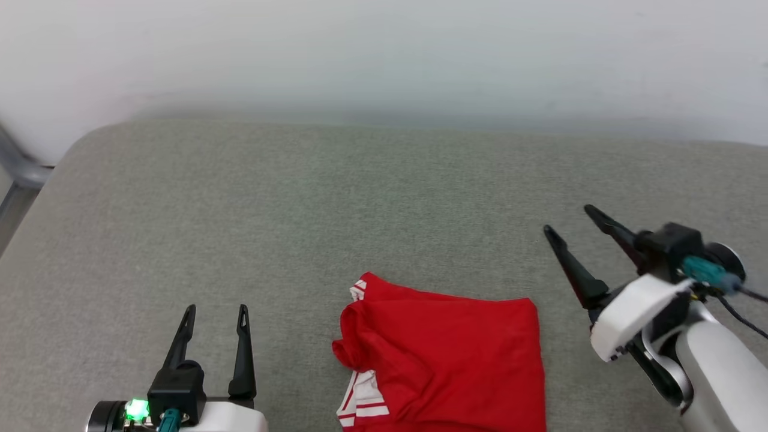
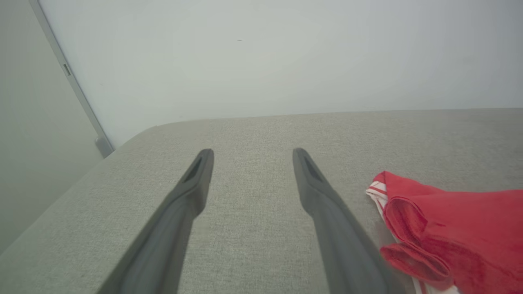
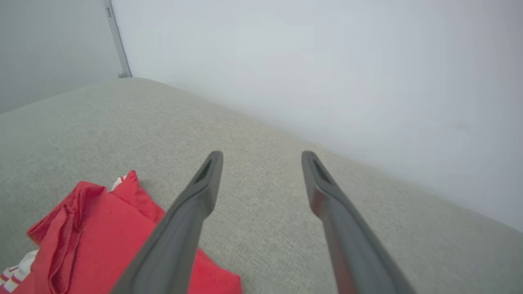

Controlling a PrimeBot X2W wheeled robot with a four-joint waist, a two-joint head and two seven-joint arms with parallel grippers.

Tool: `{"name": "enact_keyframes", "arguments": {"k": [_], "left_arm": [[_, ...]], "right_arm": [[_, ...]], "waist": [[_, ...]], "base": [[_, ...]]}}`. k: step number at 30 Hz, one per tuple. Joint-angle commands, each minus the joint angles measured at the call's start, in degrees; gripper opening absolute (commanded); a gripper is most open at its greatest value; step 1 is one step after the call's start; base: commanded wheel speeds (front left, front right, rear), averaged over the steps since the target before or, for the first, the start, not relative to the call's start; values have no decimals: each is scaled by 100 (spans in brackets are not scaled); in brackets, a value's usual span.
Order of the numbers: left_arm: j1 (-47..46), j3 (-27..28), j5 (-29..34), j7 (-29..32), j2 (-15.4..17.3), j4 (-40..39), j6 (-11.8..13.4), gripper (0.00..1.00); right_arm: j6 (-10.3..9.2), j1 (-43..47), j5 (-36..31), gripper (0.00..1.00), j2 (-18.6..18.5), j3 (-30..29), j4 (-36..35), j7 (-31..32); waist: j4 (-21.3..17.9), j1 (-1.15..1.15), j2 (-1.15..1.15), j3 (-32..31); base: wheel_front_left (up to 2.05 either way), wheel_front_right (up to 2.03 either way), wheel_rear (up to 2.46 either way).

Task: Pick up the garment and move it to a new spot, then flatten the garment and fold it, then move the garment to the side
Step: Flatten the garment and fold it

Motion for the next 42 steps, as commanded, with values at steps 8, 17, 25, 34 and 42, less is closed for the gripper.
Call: {"name": "enact_keyframes", "arguments": {"k": [8, 17, 25, 34, 42], "left_arm": [[218, -1, 33, -26, 10, -91, 65, 100], [337, 2, 26, -26, 33, -122, 97, 100], [482, 14, -25, -26, 51, -200, 70, 100], [547, -9, -33, -26, 59, -209, 35, 100], [559, -36, -31, -26, 77, -185, -3, 100]], "right_arm": [[-5, 1276, -1360, 100, 824, -1788, -626, -910], [-5, 2353, -1896, 100, 1659, -2775, -1399, -1172], [-5, 2978, -1848, 100, 1979, -2850, -1804, -1200], [-5, 3215, -1814, 100, 2066, -2859, -1882, -1200], [-5, 3231, -1790, 100, 2080, -2829, -1771, -1199]], "waist": [[-379, 0, 0, -184], [-490, 0, 0, -298], [-468, 0, 0, -351], [-401, 0, 0, -371], [-367, 0, 0, -382]], "base": [[0, 0, 0], [0, 0, 0], [0, 0, 0], [0, 0, 0], [0, 0, 0]]}}
